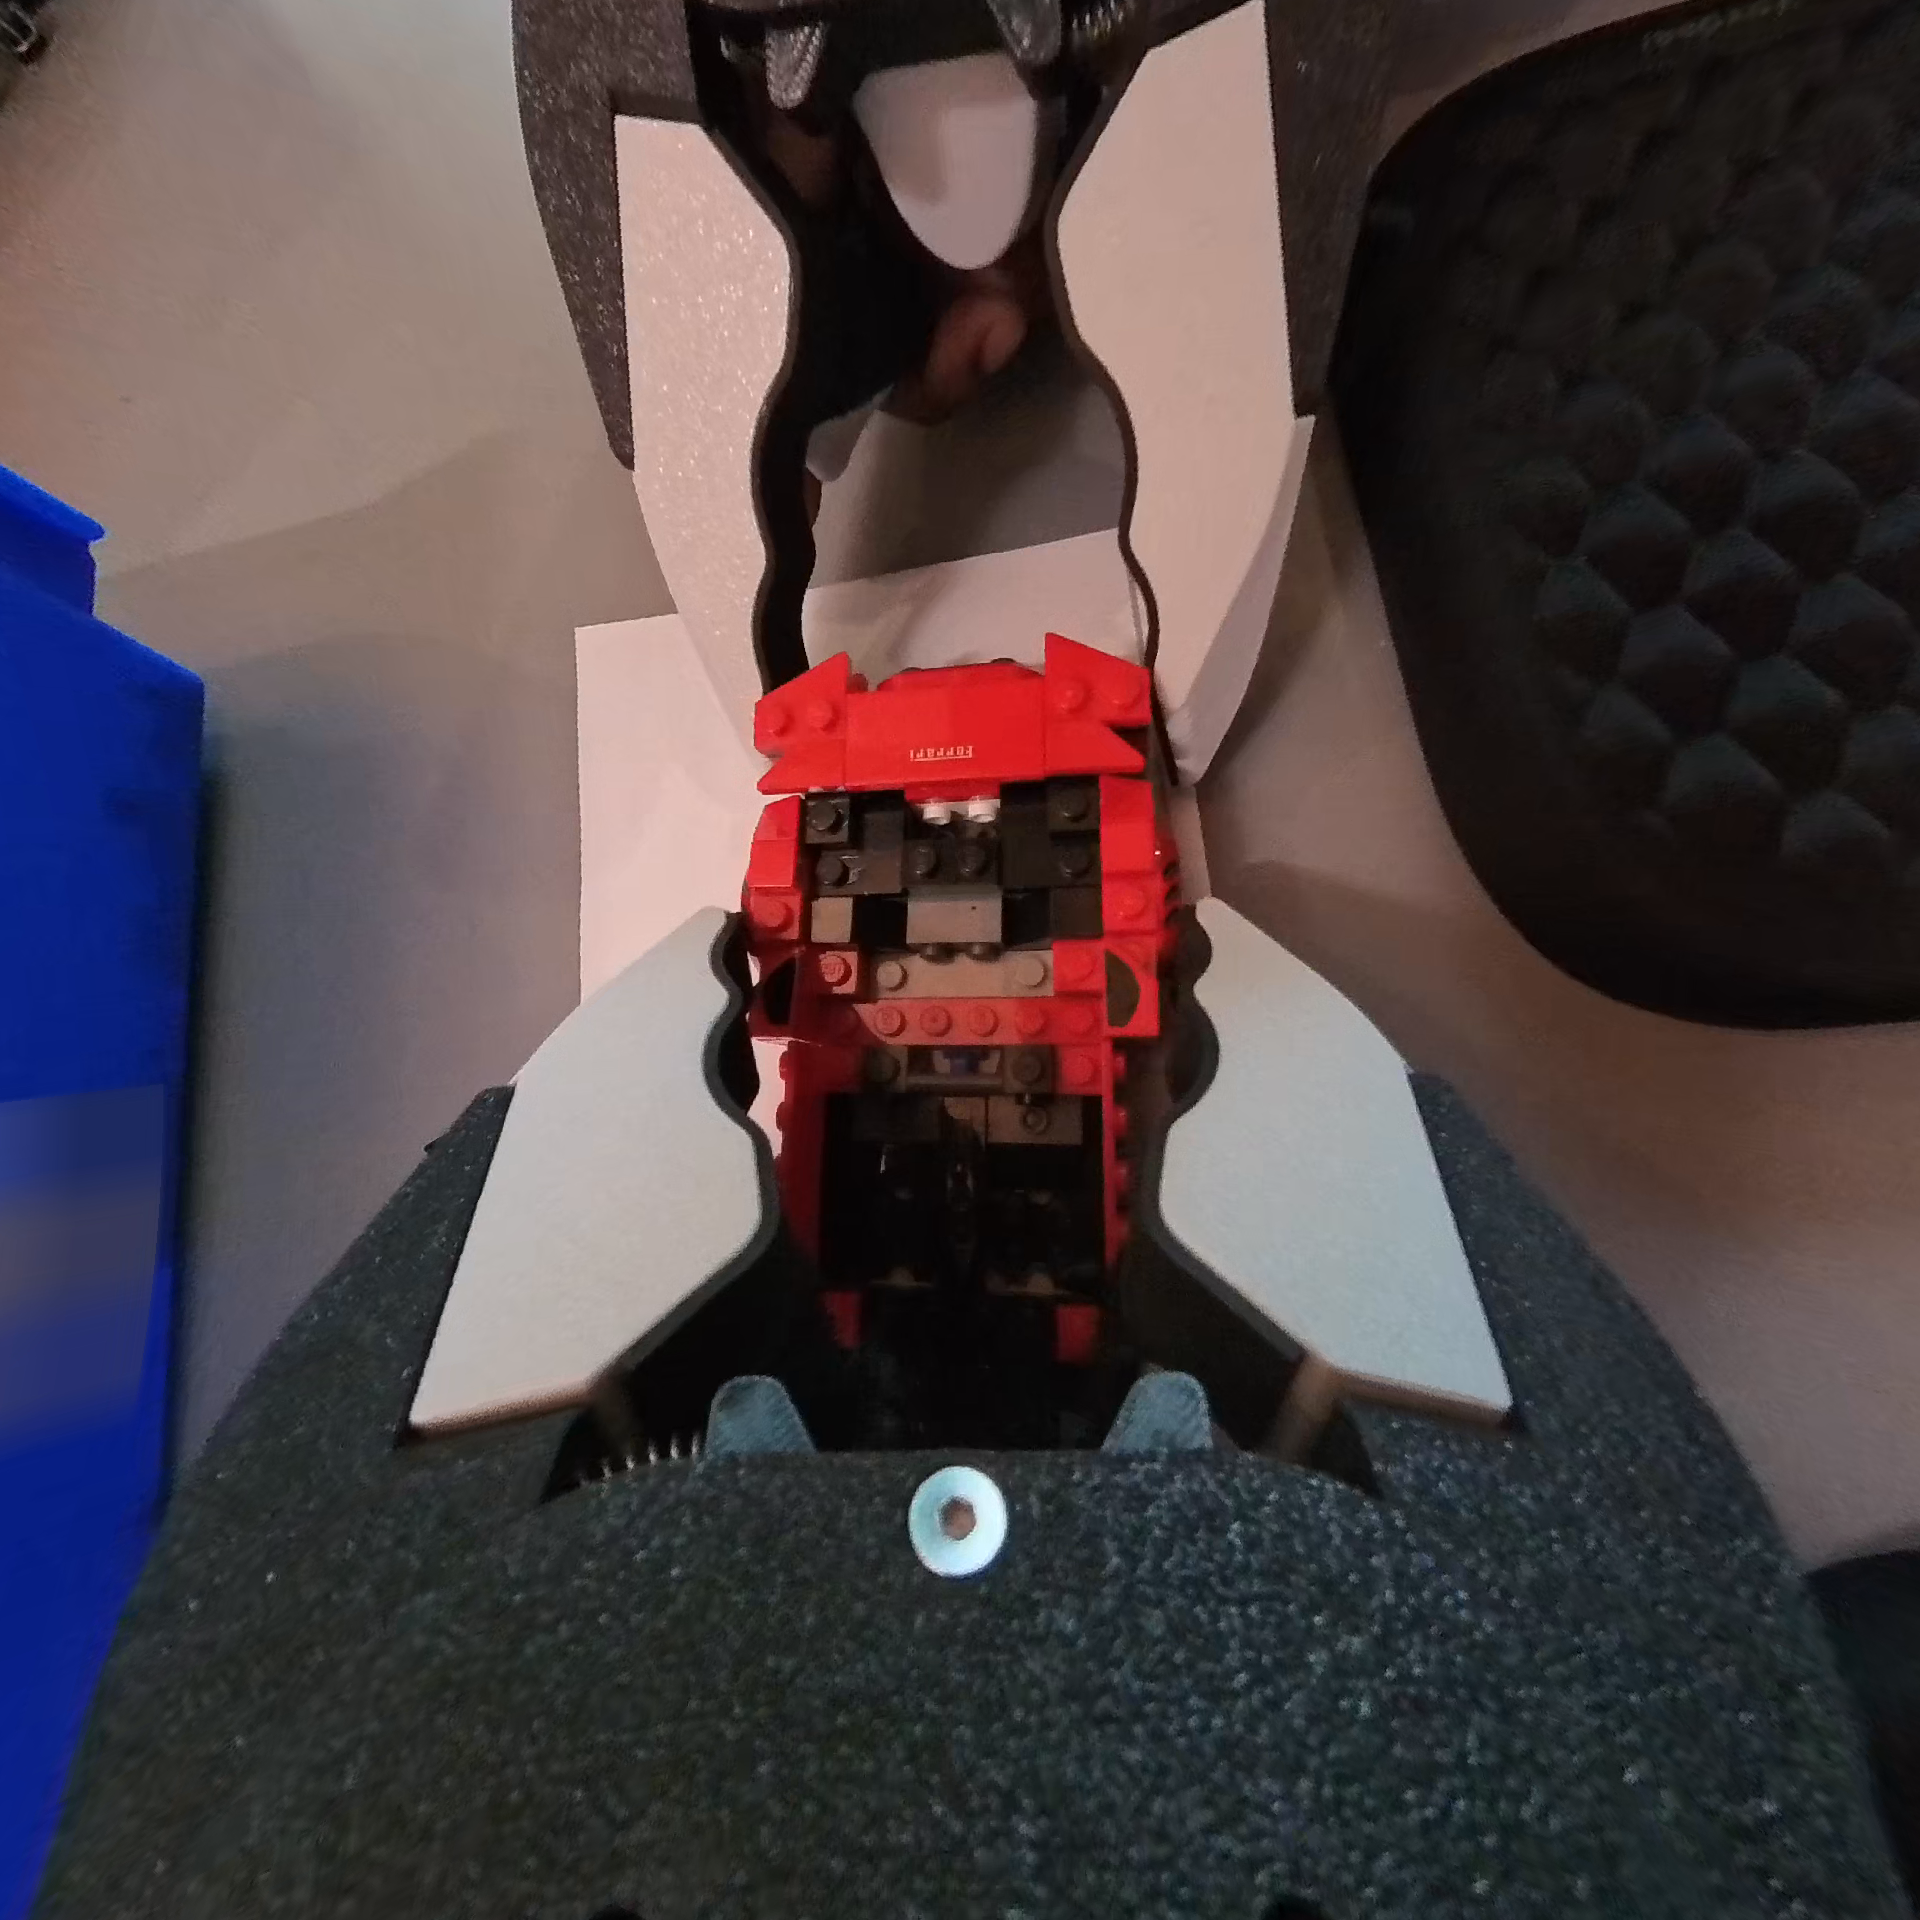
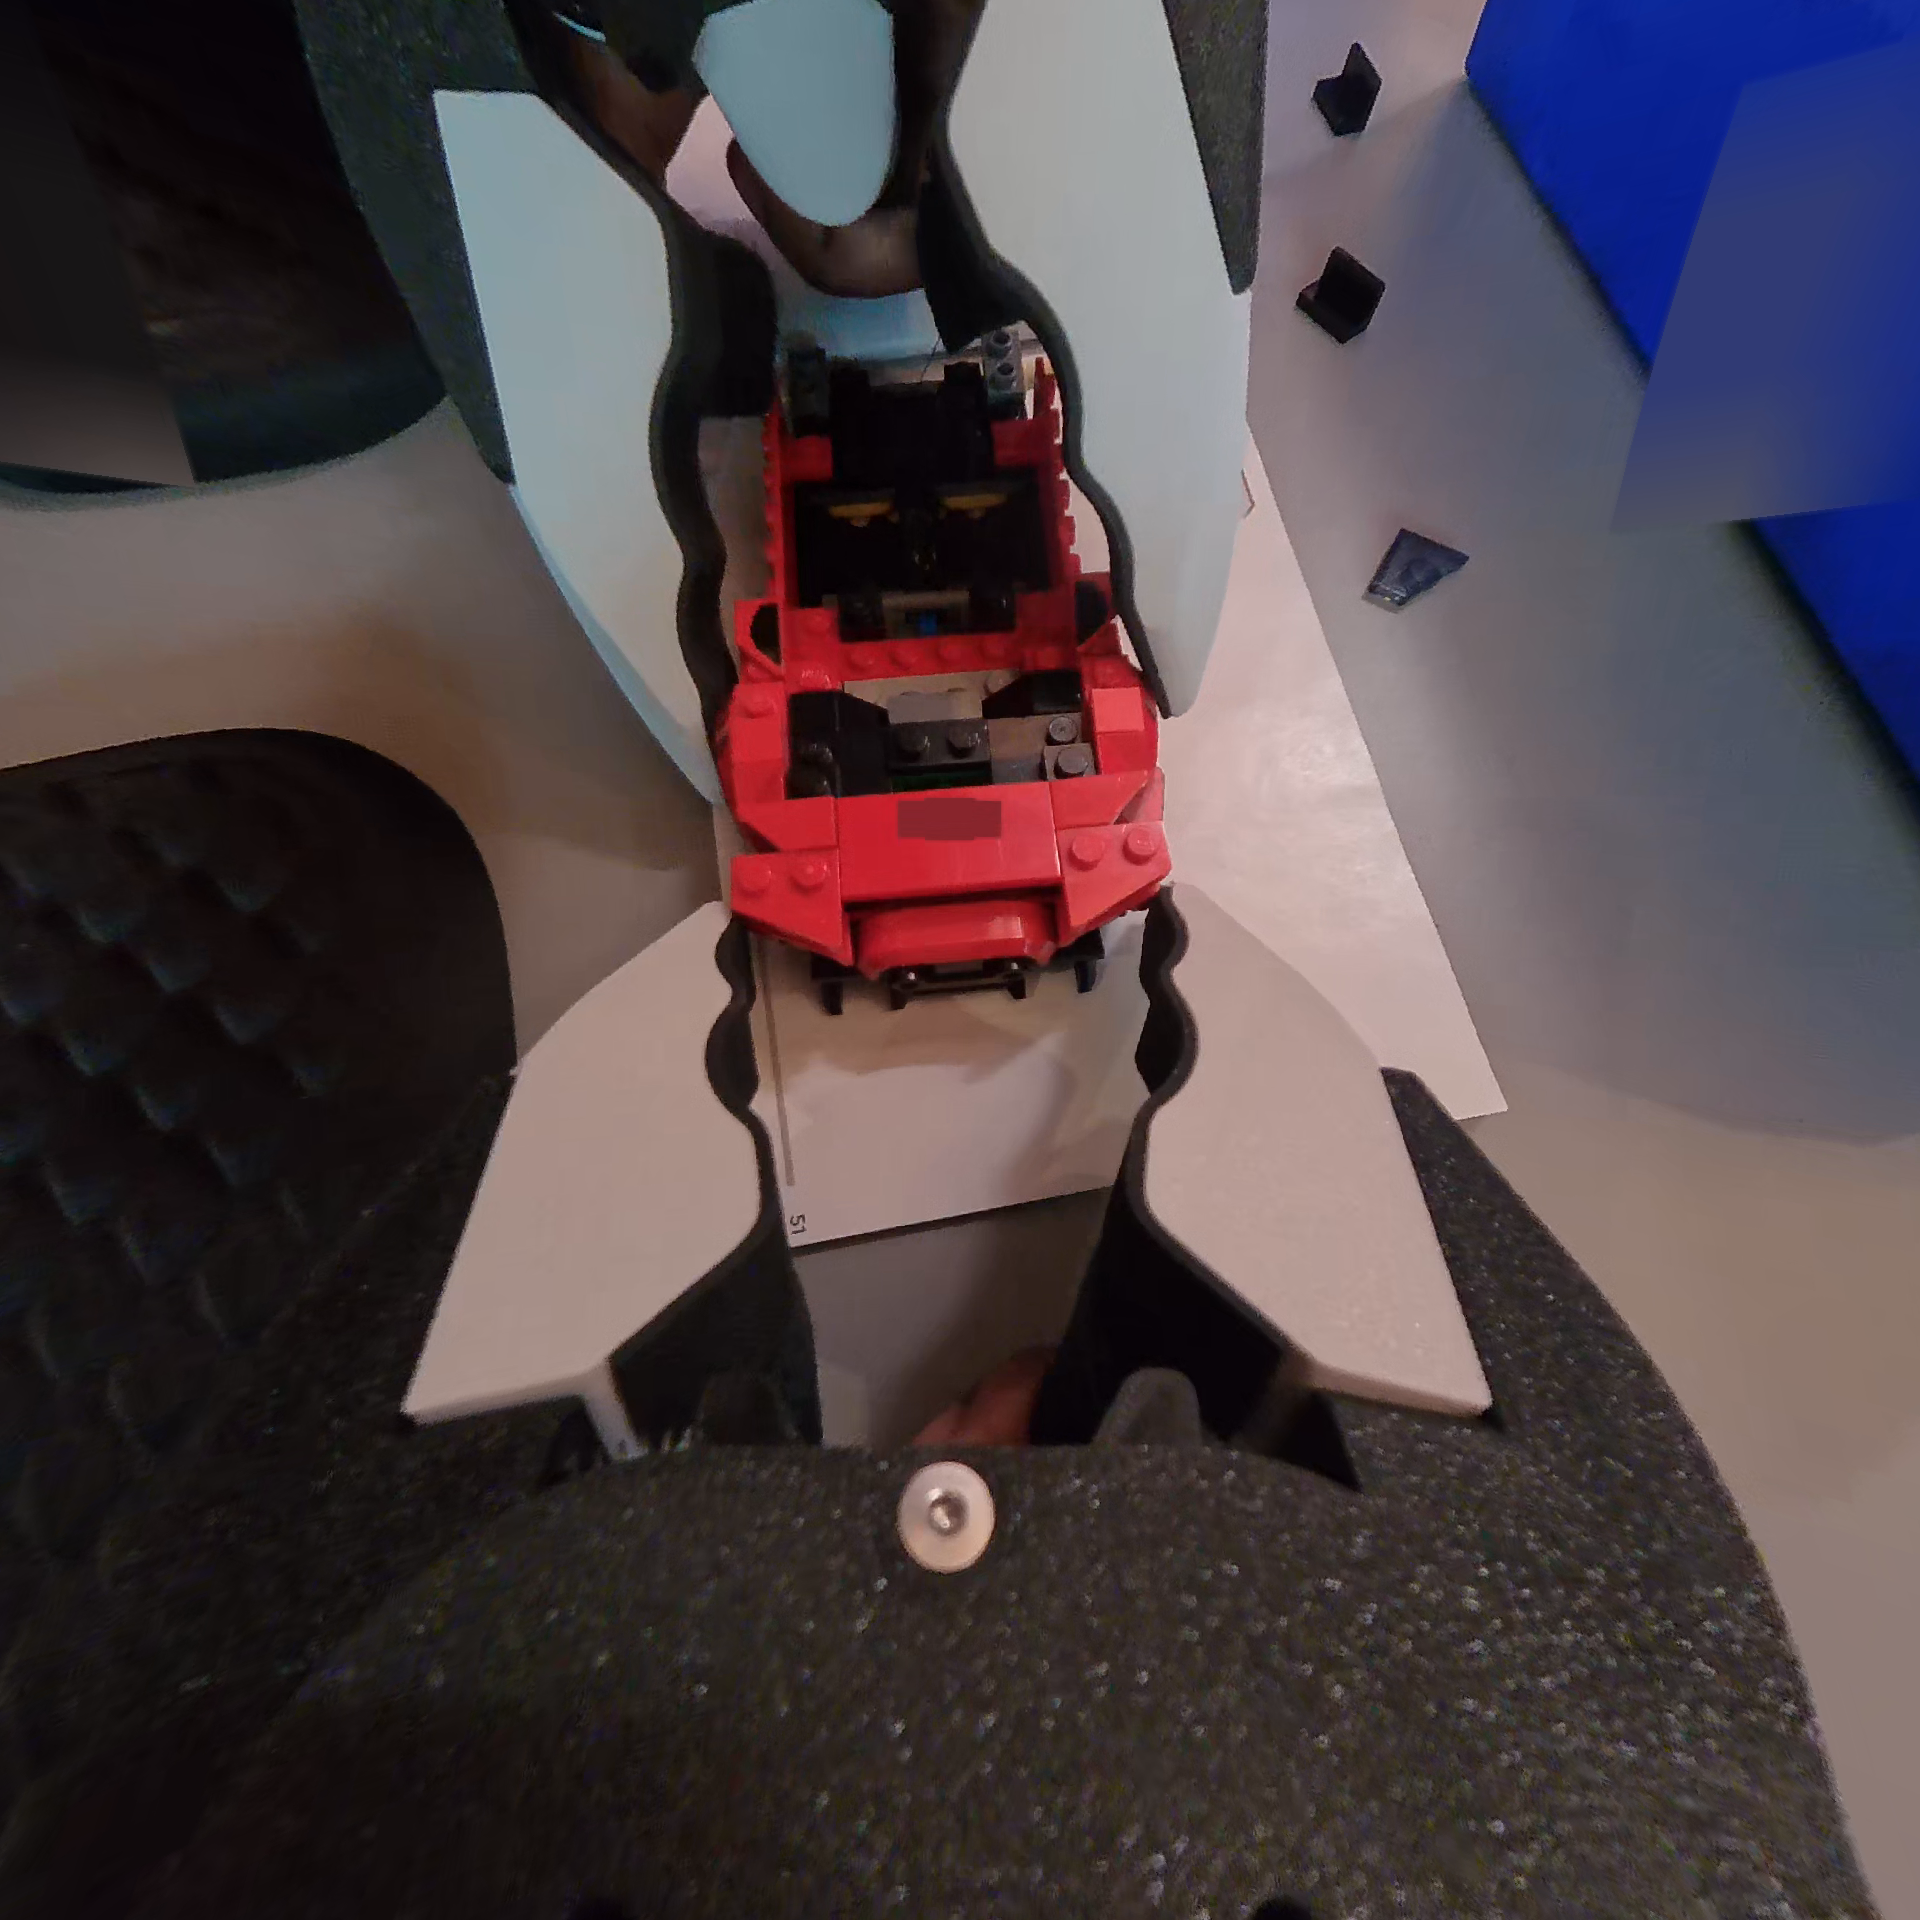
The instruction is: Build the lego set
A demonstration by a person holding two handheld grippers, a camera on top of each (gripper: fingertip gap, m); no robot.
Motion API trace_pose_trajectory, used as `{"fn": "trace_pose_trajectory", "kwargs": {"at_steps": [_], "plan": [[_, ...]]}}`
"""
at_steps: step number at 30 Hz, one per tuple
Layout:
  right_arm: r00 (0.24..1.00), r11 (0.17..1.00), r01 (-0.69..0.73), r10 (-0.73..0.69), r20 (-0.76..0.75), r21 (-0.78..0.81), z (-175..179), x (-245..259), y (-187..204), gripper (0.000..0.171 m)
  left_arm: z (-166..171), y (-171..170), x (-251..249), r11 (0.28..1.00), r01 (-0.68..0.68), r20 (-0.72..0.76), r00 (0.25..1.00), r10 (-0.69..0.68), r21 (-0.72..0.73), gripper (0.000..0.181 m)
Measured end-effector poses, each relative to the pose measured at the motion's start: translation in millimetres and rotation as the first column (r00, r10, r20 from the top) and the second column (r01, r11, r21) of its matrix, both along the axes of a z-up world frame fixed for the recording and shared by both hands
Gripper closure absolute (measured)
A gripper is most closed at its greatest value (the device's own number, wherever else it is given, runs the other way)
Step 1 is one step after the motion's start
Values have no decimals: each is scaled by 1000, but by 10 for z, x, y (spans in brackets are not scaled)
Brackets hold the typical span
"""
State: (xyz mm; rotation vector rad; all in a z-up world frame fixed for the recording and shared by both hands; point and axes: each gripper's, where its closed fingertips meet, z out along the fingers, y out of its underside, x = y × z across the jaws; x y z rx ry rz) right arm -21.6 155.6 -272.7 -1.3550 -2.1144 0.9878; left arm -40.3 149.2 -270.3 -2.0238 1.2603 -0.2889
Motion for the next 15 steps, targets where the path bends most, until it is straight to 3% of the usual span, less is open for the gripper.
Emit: {"fn": "trace_pose_trajectory", "kwargs": {"at_steps": [15], "plan": [[996, 995, 10, -19, 92, 99, 28, 36, 10, 100, 0, -15, 3, 1000, 8, 6, 1000, -8, 10, 104]]}}
